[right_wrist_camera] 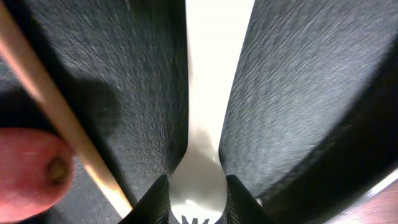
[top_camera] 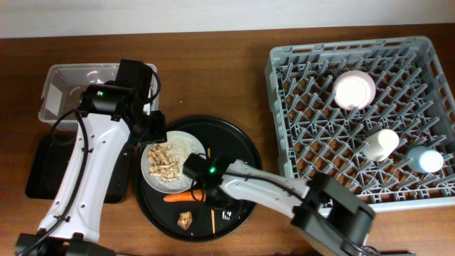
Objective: Sort waste into correct bins and load items into the dishwasher rack
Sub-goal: 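Carry the white fork with the right gripper into the rack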
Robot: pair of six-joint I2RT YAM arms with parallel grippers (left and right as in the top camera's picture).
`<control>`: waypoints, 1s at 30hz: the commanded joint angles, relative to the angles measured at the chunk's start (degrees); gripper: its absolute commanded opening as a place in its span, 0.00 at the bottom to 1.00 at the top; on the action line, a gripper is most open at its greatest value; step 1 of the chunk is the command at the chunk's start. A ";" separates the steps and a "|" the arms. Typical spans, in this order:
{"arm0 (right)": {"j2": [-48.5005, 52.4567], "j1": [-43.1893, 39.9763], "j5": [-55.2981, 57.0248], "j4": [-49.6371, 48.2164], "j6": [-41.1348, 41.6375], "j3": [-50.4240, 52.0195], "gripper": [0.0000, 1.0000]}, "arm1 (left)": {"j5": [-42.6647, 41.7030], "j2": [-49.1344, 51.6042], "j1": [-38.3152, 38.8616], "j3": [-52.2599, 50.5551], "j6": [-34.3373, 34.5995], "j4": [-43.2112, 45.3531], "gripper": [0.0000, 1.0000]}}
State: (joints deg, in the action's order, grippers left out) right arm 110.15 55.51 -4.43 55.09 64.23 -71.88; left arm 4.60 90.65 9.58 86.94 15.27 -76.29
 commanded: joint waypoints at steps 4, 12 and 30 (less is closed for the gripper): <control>-10.97 -8.37 3.72 7.21 -19.69 -4.74 0.24 | 1.27 0.22 0.00 0.15 -0.13 -0.33 0.64; -20.13 -25.53 6.64 17.18 -41.29 -8.46 0.27 | 1.27 0.22 0.00 0.15 -0.11 -0.35 0.64; -13.00 -40.13 0.46 19.08 -61.00 -7.78 0.50 | 1.25 0.22 0.00 0.15 -0.11 -0.96 0.64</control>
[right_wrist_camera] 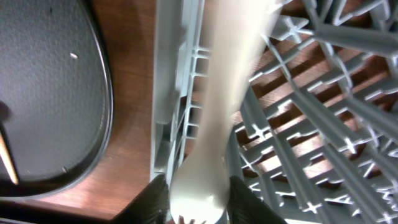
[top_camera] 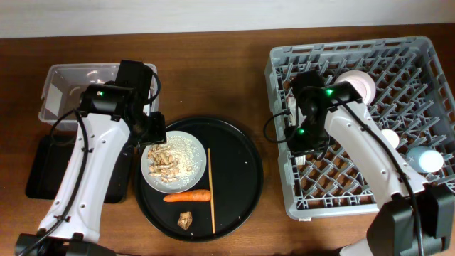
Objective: Sort waste into correct bins and load items into the dishwasher rack
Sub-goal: 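Carry the white fork with the right gripper into the rack, then grasp the wooden chopstick on the tray with the right gripper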
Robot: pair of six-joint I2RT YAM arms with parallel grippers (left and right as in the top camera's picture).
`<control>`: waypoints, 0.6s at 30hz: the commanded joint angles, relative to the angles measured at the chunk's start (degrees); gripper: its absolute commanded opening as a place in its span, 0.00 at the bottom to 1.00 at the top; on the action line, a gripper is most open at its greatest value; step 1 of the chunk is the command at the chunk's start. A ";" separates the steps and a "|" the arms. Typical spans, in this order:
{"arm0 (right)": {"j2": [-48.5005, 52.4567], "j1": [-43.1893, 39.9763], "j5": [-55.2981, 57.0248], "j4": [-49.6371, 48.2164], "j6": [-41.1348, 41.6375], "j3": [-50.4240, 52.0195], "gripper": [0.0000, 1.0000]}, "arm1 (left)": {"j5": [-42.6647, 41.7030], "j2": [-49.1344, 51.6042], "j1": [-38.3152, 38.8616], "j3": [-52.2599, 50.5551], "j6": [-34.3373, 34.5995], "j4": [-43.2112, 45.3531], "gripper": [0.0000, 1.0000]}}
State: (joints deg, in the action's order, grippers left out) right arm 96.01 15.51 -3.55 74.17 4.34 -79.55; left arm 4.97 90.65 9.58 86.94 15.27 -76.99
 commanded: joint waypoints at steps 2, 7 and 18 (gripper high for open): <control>1.14 -0.17 -0.31 0.00 -1.11 -0.11 0.57 | 0.87 0.22 0.00 0.17 -0.11 -0.31 0.64; 1.14 -0.17 -0.33 0.66 -0.90 -0.11 0.62 | 0.87 0.22 0.00 0.15 -0.11 -0.72 0.64; -3.85 4.52 -2.47 1.22 10.36 -1.42 0.67 | 1.95 0.22 0.00 0.17 -0.09 -0.46 0.64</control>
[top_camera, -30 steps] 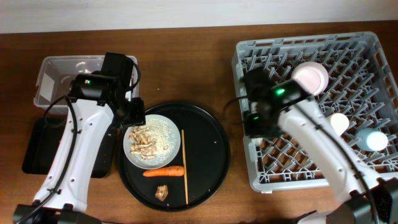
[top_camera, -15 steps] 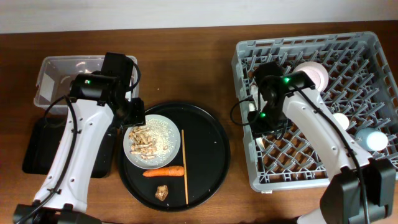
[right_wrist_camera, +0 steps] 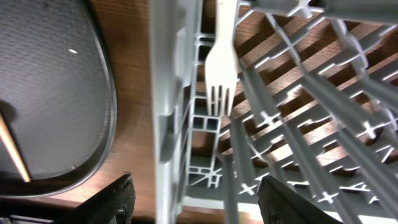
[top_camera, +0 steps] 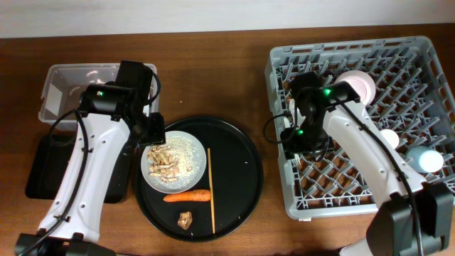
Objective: Sort waste into correct bins and load items into the dishwasher rack
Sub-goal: 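Grasp the wooden chopstick on the tray with the right gripper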
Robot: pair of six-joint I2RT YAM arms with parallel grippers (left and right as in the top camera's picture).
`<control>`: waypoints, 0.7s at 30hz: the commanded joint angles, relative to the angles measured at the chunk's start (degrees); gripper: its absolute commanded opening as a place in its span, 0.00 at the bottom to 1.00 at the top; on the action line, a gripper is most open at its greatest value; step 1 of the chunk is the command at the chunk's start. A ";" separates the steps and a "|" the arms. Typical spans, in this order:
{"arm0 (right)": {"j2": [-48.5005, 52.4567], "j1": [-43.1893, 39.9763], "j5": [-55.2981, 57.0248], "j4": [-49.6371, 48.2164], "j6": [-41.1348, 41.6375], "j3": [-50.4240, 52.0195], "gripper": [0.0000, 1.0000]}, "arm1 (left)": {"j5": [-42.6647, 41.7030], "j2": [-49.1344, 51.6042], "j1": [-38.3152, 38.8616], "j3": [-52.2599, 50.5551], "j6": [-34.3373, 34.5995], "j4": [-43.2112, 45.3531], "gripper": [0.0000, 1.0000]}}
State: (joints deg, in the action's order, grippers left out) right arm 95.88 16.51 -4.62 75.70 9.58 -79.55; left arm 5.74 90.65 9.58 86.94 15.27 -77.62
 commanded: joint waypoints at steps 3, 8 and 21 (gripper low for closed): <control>-4.04 9.22 -1.40 -2.05 10.43 -1.40 0.67 | 1.20 0.20 -0.59 0.17 -0.09 0.85 0.64; -0.59 20.33 -1.40 -8.39 19.08 -1.36 0.69 | 1.14 0.20 -6.05 0.17 -0.07 0.79 0.65; 15.93 31.95 -1.20 -24.44 33.16 -1.36 0.68 | -1.01 0.20 -12.41 0.15 -0.09 0.24 0.65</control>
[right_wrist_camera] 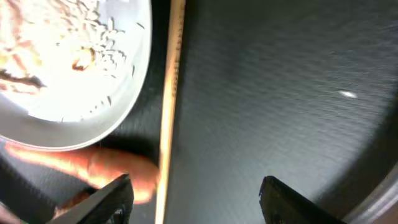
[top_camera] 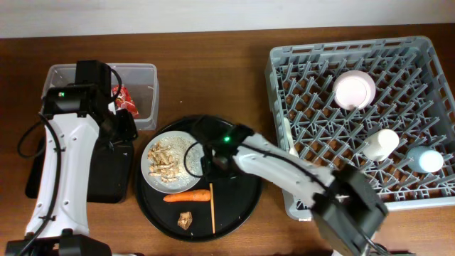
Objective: Sort waste into correct bins and load items into the dishwasher rack
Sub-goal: 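Grasp the wooden chopstick on the tray with the right gripper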
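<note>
My right gripper (top_camera: pixel 211 161) hangs open over the round black tray (top_camera: pixel 240 149). In the right wrist view the gripper (right_wrist_camera: pixel 196 185) straddles a wooden chopstick (right_wrist_camera: pixel 169 112), with the carrot (right_wrist_camera: pixel 112 171) by its left finger and the white plate (right_wrist_camera: pixel 74 87) of food scraps beyond. On the tray lie the chopstick (top_camera: pixel 211 206), the carrot (top_camera: pixel 186 197), the plate (top_camera: pixel 170 163) and a brown scrap (top_camera: pixel 185 221). A white fork (top_camera: pixel 286 136) lies at the left edge of the grey dishwasher rack (top_camera: pixel 341 46). My left gripper (top_camera: pixel 123 128) sits between the two bins; its jaws do not show.
A clear bin (top_camera: pixel 146 71) at the back left holds a red wrapper (top_camera: pixel 125 99). A black bin (top_camera: pixel 106 174) lies in front of it. The rack also carries a white cup (top_camera: pixel 354 89) and two other white vessels (top_camera: pixel 382 144) (top_camera: pixel 426 160).
My right gripper has gone from the rack's left edge to the tray, still open, now astride the chopstick. The left arm has shifted left, and a red wrapper shows in the clear bin.
My right gripper was shut on the white fork down on the tray. Then it held the fork over the rack's left edge. Then it stood open with the fork lying in the rack. Now it is back over the tray.
</note>
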Robot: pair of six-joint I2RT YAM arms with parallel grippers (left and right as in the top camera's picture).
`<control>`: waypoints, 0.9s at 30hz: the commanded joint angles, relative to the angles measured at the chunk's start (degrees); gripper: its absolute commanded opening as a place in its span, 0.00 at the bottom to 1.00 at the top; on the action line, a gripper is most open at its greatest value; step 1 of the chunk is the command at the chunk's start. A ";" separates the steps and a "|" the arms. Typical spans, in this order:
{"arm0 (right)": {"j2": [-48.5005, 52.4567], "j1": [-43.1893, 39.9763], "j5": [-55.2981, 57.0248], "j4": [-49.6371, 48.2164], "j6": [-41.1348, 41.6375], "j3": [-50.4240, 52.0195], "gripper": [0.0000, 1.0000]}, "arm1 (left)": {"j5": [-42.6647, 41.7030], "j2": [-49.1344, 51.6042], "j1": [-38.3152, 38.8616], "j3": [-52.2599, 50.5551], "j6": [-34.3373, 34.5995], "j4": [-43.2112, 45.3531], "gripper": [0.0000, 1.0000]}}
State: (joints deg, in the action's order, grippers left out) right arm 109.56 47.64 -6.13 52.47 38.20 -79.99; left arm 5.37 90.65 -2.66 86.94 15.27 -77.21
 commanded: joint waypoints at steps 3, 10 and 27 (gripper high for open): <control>4.90 0.85 0.33 -2.84 6.47 -0.92 0.68 | -0.63 0.20 -0.17 0.15 -0.07 -0.20 0.65; 7.32 0.85 0.59 -4.81 8.79 -0.92 0.68 | -0.63 0.20 -0.17 0.15 -0.07 -0.20 0.65; 10.05 0.59 0.35 -1.55 11.61 -1.97 0.04 | -0.63 0.20 -0.17 0.15 -0.09 -0.22 0.65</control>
State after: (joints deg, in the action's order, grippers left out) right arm 117.89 48.14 -5.13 49.28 49.54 -80.88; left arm 4.91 90.65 -2.66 86.94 15.27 -77.23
